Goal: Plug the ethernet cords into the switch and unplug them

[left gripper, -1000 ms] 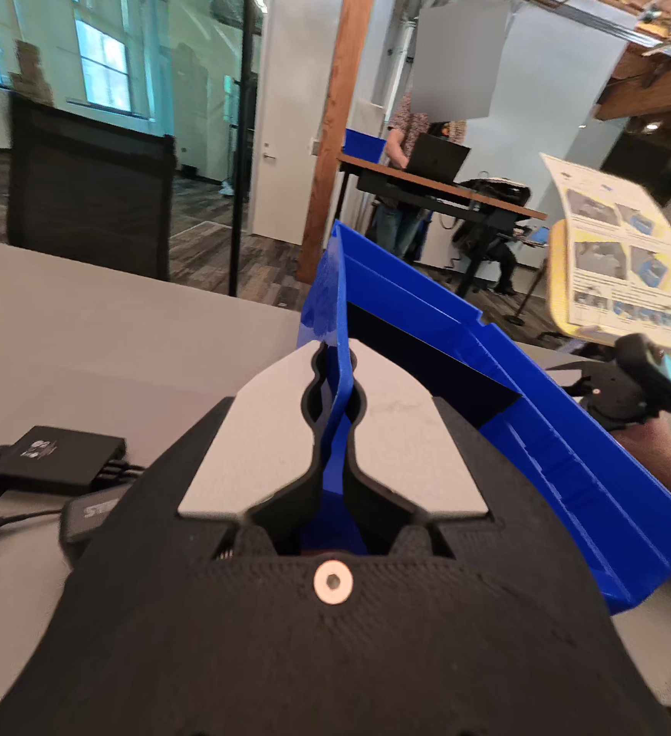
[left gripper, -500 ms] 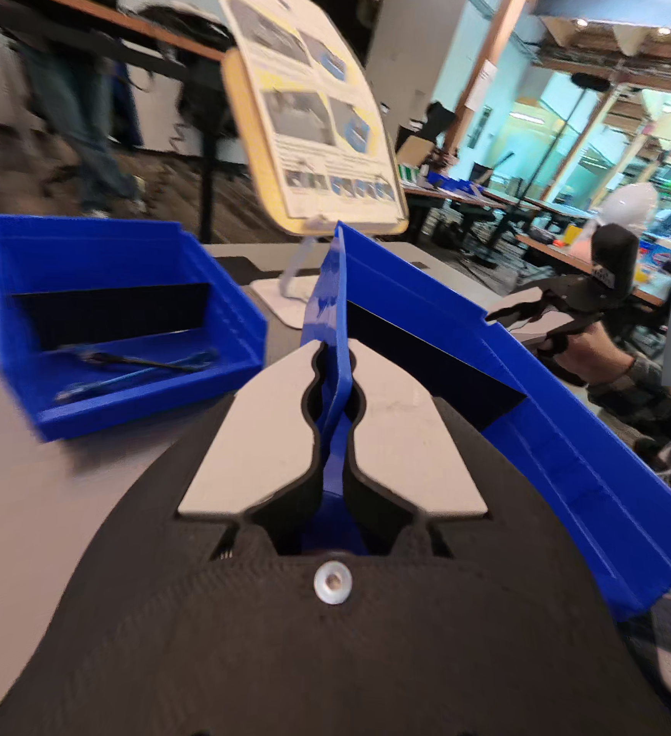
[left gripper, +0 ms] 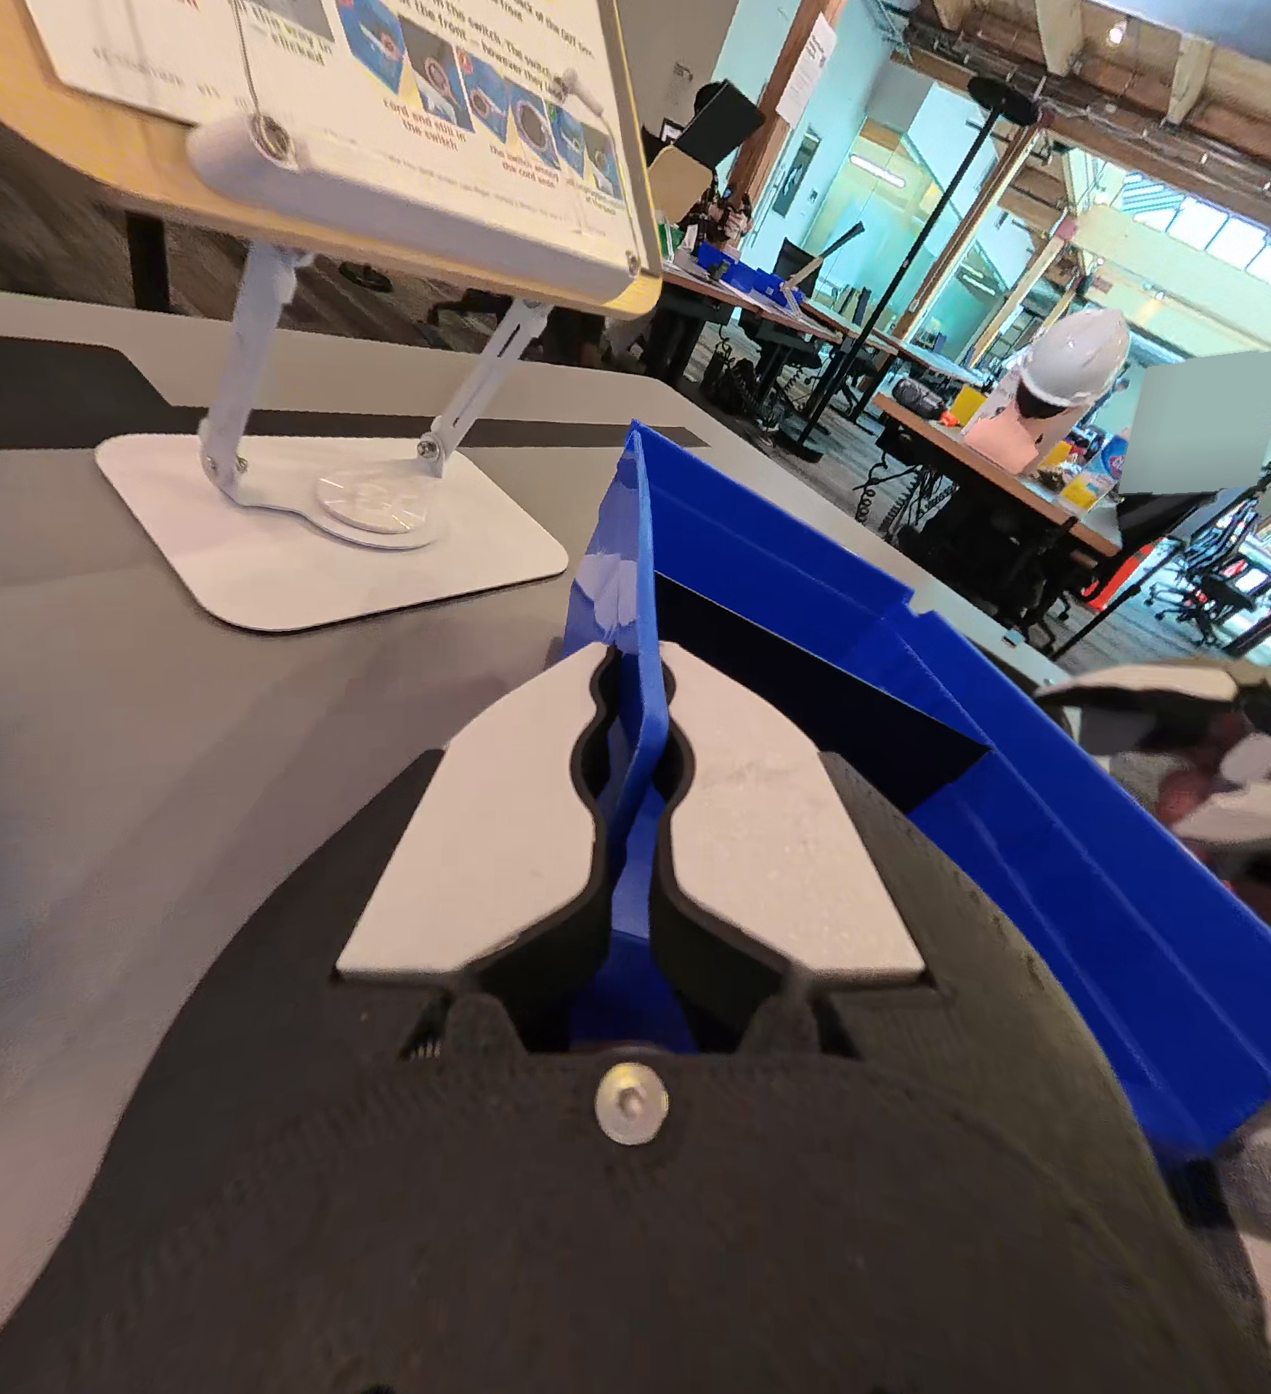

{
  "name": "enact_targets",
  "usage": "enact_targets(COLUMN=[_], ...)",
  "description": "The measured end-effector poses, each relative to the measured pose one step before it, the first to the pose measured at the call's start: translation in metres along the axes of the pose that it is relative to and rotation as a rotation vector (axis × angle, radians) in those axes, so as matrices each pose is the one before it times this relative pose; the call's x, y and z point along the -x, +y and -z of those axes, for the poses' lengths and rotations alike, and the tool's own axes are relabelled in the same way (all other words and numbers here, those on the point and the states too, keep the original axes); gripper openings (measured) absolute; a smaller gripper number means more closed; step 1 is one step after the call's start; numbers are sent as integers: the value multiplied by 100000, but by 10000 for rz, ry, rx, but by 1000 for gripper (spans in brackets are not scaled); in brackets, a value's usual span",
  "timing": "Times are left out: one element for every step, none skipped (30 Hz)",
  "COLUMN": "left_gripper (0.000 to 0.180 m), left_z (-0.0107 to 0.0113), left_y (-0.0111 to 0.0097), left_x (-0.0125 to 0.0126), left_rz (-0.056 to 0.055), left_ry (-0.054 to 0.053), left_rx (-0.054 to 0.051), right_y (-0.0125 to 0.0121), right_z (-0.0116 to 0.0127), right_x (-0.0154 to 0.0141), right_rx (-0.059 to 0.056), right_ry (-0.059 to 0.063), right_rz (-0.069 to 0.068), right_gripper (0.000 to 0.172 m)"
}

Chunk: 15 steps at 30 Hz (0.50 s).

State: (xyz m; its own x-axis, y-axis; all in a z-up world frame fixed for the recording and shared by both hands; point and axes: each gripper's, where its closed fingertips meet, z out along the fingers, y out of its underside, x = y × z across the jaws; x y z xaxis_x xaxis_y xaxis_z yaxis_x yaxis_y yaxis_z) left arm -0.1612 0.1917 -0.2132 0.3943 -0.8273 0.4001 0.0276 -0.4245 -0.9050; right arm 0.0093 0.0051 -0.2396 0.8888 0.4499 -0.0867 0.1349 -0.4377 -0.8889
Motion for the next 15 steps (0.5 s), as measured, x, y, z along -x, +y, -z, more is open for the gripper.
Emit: enact_targets(left_gripper=[5, 6, 5, 6, 6, 6, 6, 5, 4, 5, 5, 6, 7, 10, 15], left_z=[-766, -734, -679, -629, -592, -519, -487, -448, -355, -226, -187, -210, -189, -173, -145], left_y=[302, 390, 397, 323, 330, 349, 396, 456, 292, 79, 157, 306, 405, 406, 373], left_x=[-59, -131, -110, -147, -154, -179, -226, -110, 12, 72, -29, -21, -25, -189, -301], left_rz=[134, 26, -6, 51, 60, 5, -14, -42, -104, -19, 140, 86, 49, 36, -31], left_ry=[-42, -89, -116, -62, -44, -67, -42, -109, -103, -30, 87, 17, -27, 62, 91], left_rx=[-96, -85, -66, -69, -15, 10, 36, 98, 15, -80, 33, 164, 206, 124, 98], right_y=[-40, 13, 231, 279, 178, 150, 257, 368, 467, 287, 250, 256, 278, 308, 244], right_z=[-295, -397, -510, -504, -406, -340, -354, -349, -303, -172, -17, 120, 176, 167, 158], right_x=[728, 645, 458, 293, 262, 121, -28, -200, -377, -347, -392, -479, -461, -520, -452], right_rx=[-189, -157, -6, 50, -7, -15, 69, 147, 213, 99, 98, 113, 142, 196, 131], right_ry=[-102, -27, 79, 146, 104, 102, 103, 109, 122, 28, 62, 180, 202, 214, 126], right_rz=[-196, -204, -168, -105, -93, -155, -224, -207, -116, -143, -145, 45, 194, 156, 9], right_gripper=[92, 97, 104, 112, 117, 120, 123, 126, 127, 131, 131, 130, 124, 120, 117])
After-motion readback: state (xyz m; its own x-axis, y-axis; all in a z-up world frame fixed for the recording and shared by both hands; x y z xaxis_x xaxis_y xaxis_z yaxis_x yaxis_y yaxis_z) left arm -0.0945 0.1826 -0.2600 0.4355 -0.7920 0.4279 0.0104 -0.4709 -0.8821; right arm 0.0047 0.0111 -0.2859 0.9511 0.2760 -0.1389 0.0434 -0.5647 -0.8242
